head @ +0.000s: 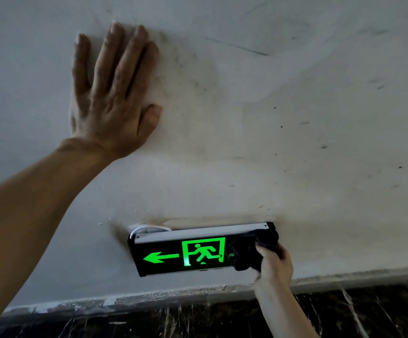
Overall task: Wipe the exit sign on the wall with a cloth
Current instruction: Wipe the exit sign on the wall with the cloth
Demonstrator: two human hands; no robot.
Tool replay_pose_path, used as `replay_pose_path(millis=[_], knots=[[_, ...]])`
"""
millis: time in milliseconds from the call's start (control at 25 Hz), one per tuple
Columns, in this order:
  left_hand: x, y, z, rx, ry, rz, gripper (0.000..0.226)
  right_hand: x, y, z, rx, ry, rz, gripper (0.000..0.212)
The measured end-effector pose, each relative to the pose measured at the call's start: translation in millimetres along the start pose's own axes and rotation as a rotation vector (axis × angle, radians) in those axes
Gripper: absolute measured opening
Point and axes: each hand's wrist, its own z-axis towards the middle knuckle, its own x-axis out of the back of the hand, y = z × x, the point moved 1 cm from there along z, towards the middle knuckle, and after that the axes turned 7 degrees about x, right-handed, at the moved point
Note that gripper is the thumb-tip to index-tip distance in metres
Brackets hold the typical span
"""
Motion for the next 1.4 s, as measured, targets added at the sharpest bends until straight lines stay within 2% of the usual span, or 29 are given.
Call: replay_pose_path(millis=[80,240,360,400,480,600,680,760,840,960,1000,1120,1160,1200,1280,1400], knots=[[5,2,-1,0.007,-0.074,-0.055,0.072,4,-14,-10,0.002,-0.083,0.041,0.031],[24,5,5,0.081,-0.327,-0.157,0.077,16,-56,-40,0.066,-0.382,0.158,0.028],[53,29,-1,0.168,-0.338,-0.249,0.071,20,-96,-68,0.258,-0.614,0.129,0.038],[68,43,-12,0.247,-0.345,-0.329,0.069,20,-107,-77,0.321,-0.684,0.094,0.041],[100,80,-48,0.573,-0.5,-0.704,0.065,17,-124,-95,0.401,-0.807,0.017,0.041],[141,123,-93,1.162,-0.891,-1.612,0.049,9,-135,-116,0.525,-0.939,-0.136,0.033],[151,134,-111,1.434,-0.955,-2.027,0.049,2,-135,-127,0.624,-1.025,-0.263,0.023],[156,137,-120,1.54,-0.92,-2.199,0.055,-6,-131,-136,0.722,-1.077,-0.444,0.03],[155,137,-125,1.614,-0.87,-2.166,0.052,-14,-131,-145,0.78,-1.082,-0.55,0.034],[148,128,-142,1.807,-0.771,-1.992,0.045,-33,-145,-155,0.881,-1.097,-0.526,0.049],[146,120,-150,1.874,-0.715,-1.929,0.042,-43,-153,-156,1.031,-1.048,-0.541,0.051],[146,88,-175,2.0,-0.569,-1.603,0.039,-78,-182,-146,1.731,-0.645,-0.685,0.052],[145,77,-185,2.011,-0.544,-1.472,0.037,-91,-190,-138,1.893,-0.553,-0.757,0.055],[142,66,-195,2.019,-0.507,-1.35,0.033,-104,-197,-129,2.004,-0.507,-0.836,0.057],[135,50,-211,2.003,-0.433,-1.102,0.019,-128,-207,-108,2.113,-0.473,-0.997,0.061],[123,40,-221,1.918,-0.352,-0.889,0.028,-150,-205,-85,2.205,-0.426,-1.108,0.062]])
